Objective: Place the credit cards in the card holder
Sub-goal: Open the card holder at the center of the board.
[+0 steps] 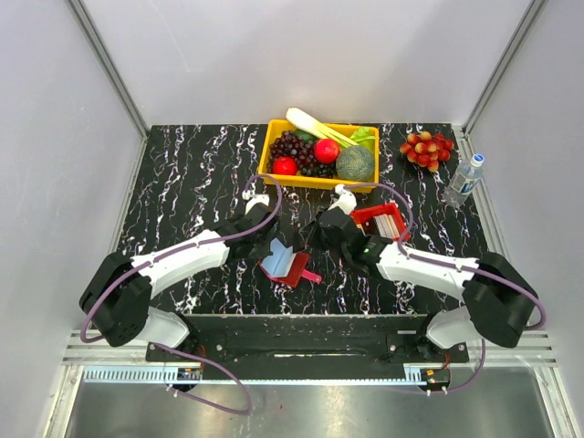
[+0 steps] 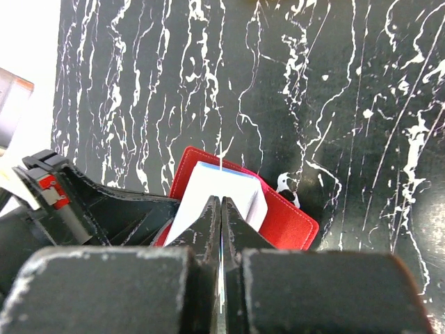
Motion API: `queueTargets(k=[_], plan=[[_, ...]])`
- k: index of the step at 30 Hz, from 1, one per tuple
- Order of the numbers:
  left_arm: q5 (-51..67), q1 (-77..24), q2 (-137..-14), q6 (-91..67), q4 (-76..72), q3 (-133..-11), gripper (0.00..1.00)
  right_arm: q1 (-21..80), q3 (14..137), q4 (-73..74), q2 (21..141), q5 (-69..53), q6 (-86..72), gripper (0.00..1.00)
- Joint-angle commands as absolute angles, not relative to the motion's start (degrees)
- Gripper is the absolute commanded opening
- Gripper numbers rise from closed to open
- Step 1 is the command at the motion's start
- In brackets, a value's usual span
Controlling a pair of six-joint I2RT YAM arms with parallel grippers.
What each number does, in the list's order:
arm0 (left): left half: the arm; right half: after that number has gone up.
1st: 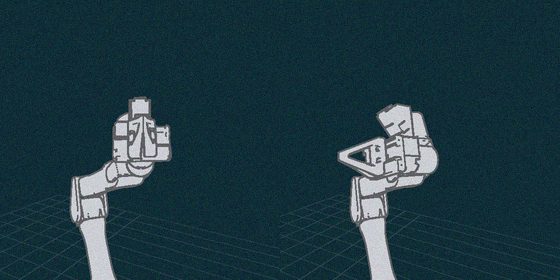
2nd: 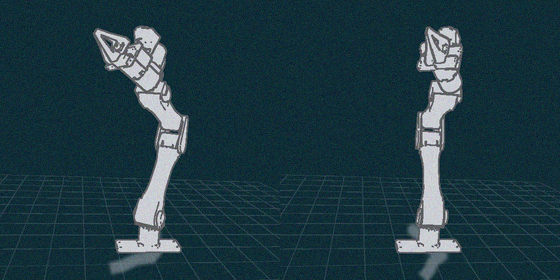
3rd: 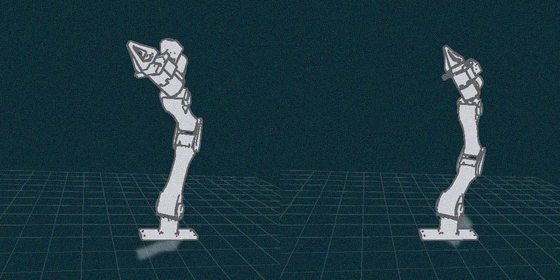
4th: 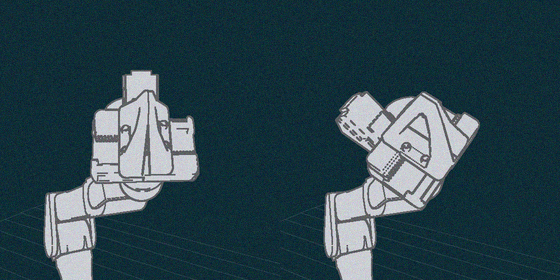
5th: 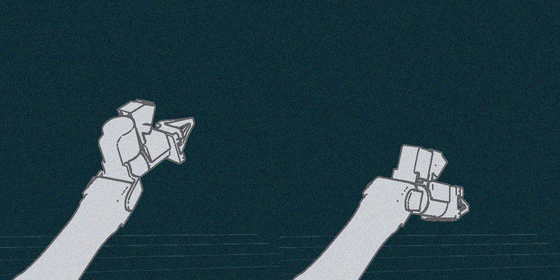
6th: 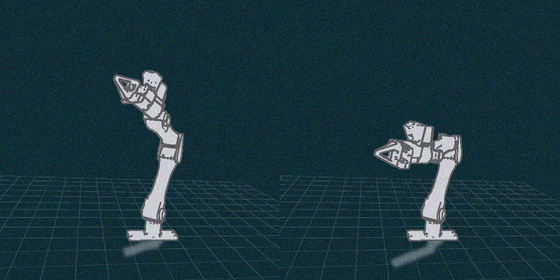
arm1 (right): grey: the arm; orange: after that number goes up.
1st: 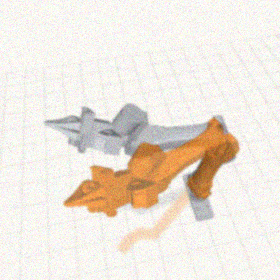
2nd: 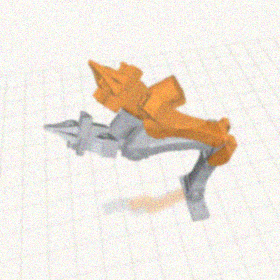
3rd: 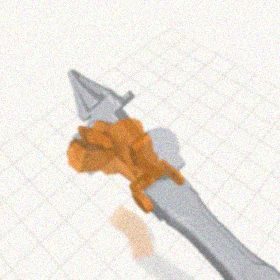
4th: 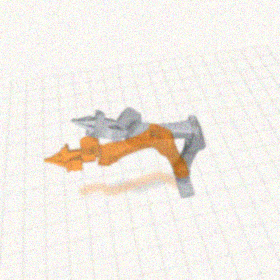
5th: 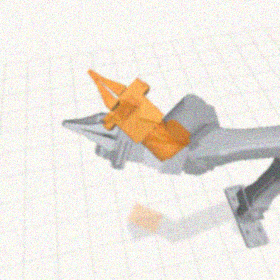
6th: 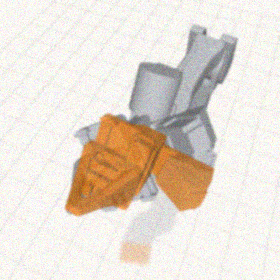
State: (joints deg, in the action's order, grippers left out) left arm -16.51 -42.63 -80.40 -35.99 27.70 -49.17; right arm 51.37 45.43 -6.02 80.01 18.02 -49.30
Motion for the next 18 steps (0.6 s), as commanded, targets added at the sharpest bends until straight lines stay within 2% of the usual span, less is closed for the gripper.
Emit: queueTargets(k=[1, 18], plan=[[-17.58, -42.98, -78.84, -36.65, 27.25, -50.45, 0.00, 51.59, 46.49, -11.07, 82.61, 15.30, -52.91, 0.00], [-17.40, -42.98, -78.05, -39.63, 26.19, -48.34, 0.00, 53.52, 45.27, -13.62, 89.82, 12.31, -57.56, 0.00]])
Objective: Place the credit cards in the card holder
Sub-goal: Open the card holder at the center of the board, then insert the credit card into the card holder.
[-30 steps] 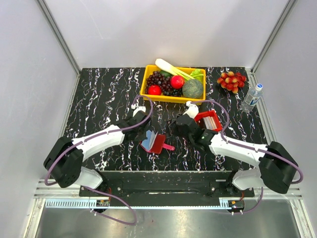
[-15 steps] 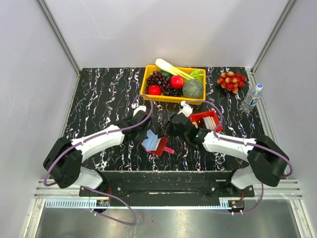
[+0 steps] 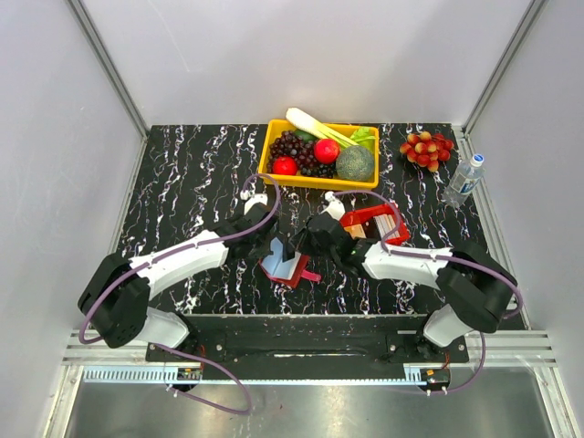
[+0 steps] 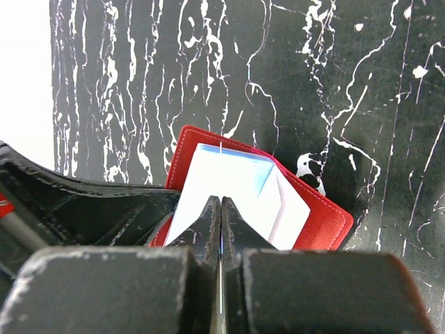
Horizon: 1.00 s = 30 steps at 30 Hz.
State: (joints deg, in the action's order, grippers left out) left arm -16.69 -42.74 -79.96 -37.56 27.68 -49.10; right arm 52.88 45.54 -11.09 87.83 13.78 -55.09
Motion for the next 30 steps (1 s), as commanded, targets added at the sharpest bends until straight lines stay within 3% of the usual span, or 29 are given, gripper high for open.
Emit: queueTargets(k=[1, 14, 30], plan=[[-17.32, -42.98, -78.13, -40.25, 25.93, -47.90, 0.00, 53.53, 44.39, -13.88, 90.17, 11.78, -57.92, 0.00], [-15.38, -42.98, -80.33, -45.61, 18.99, -39.21, 0.00, 53.35, 41.04, -15.73, 92.28, 12.39, -56.34, 0.00], [-16.96, -42.98, -84.29, -49.30, 14.41, -32.79, 0.00, 49.40, 32.78, -32.78, 95.71, 2.29, -62.75, 0.00]])
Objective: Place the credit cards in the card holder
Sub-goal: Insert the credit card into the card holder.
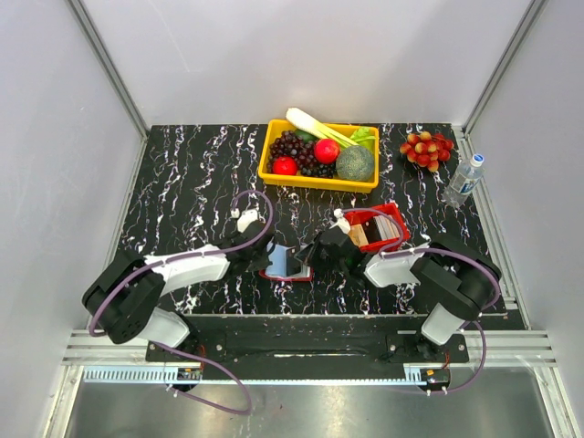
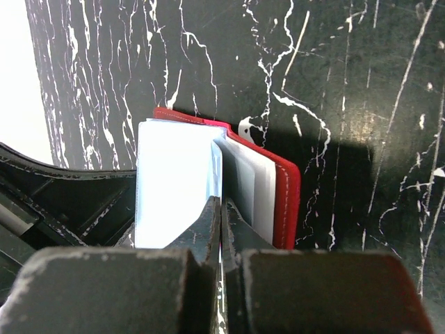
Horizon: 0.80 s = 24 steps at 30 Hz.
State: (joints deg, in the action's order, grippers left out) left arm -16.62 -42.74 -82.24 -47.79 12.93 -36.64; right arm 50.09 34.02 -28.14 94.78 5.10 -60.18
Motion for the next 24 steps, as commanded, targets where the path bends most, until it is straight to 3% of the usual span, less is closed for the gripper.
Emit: queueTargets(k=[1, 13, 20, 24], plan=[[-17.05, -43.07, -83.68, -49.48, 14.33, -32.35, 0.00, 49.31, 32.87, -32.52, 95.71, 2.46, -62.93, 0.00], [-22.76, -42.80, -71.82, -49.74, 20.03, -31.99, 0.27, 48.96, 35.68, -26.55, 96.24, 3.60, -61.26, 0.00], [-21.02, -41.84, -60.57, -49.49, 17.33, -30.33, 0.60, 48.96, 37.62, -24.43, 96.68, 3.34, -59.50, 0.00], [-16.62, -41.66, -63.00, -48.60, 11.08, -29.09, 0.63, 48.96, 37.27, -25.22, 96.77, 3.25, -59.76, 0.00]])
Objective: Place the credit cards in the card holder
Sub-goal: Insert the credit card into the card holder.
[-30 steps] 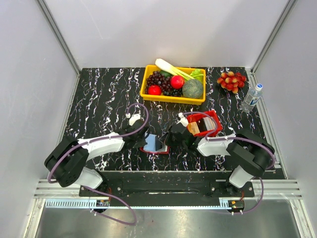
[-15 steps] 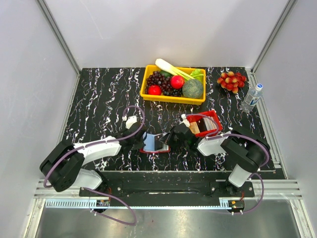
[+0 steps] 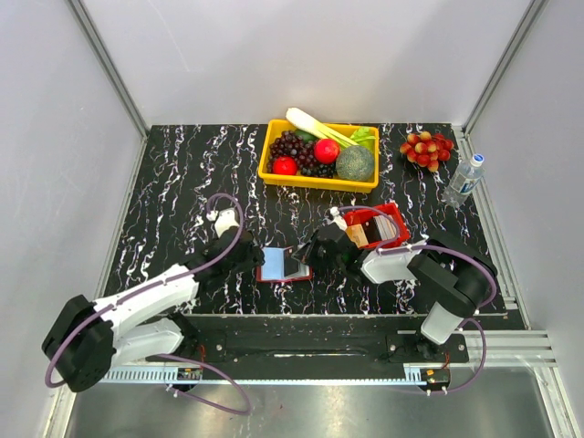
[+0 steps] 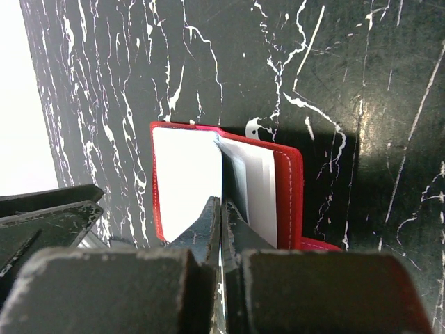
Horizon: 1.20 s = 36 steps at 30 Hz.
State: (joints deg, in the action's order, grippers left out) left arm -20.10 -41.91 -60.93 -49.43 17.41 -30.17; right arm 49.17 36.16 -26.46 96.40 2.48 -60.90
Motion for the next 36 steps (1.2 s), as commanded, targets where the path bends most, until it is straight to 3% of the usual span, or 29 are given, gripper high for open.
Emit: queueTargets(k=[1, 11, 13, 18, 24, 29, 36], plan=[[-16.00, -41.57, -64.58, -48.43, 10.38, -29.27, 0.63, 48.96, 37.00, -25.57, 96.59, 3.16, -60.03, 0.00], [-15.03, -41.57, -74.26, -49.40, 5.71, -26.72, 0.59, 48.96, 33.05, -33.83, 99.22, 0.71, -66.71, 0.00], [-15.29, -41.66, -75.41, -49.22, 5.36, -26.37, 0.55, 48.87, 33.22, -34.28, 100.19, 0.26, -66.88, 0.00], [-14.07, -41.57, -76.55, -49.57, 3.87, -25.05, 0.32, 48.95, 33.13, -34.19, 100.72, 0.79, -67.24, 0.00], [-12.75, -41.66, -77.52, -49.13, 3.16, -25.13, 0.22, 48.95, 33.49, -31.56, 100.73, 2.19, -67.76, 0.00], [-11.25, -41.66, -78.66, -48.25, 2.20, -25.31, 0.08, 48.43, 35.68, -28.05, 101.07, 2.90, -64.26, 0.00], [-10.98, -41.66, -78.93, -47.81, 2.46, -25.49, 0.05, 48.25, 40.86, -22.60, 104.06, 0.88, -59.86, 0.07]])
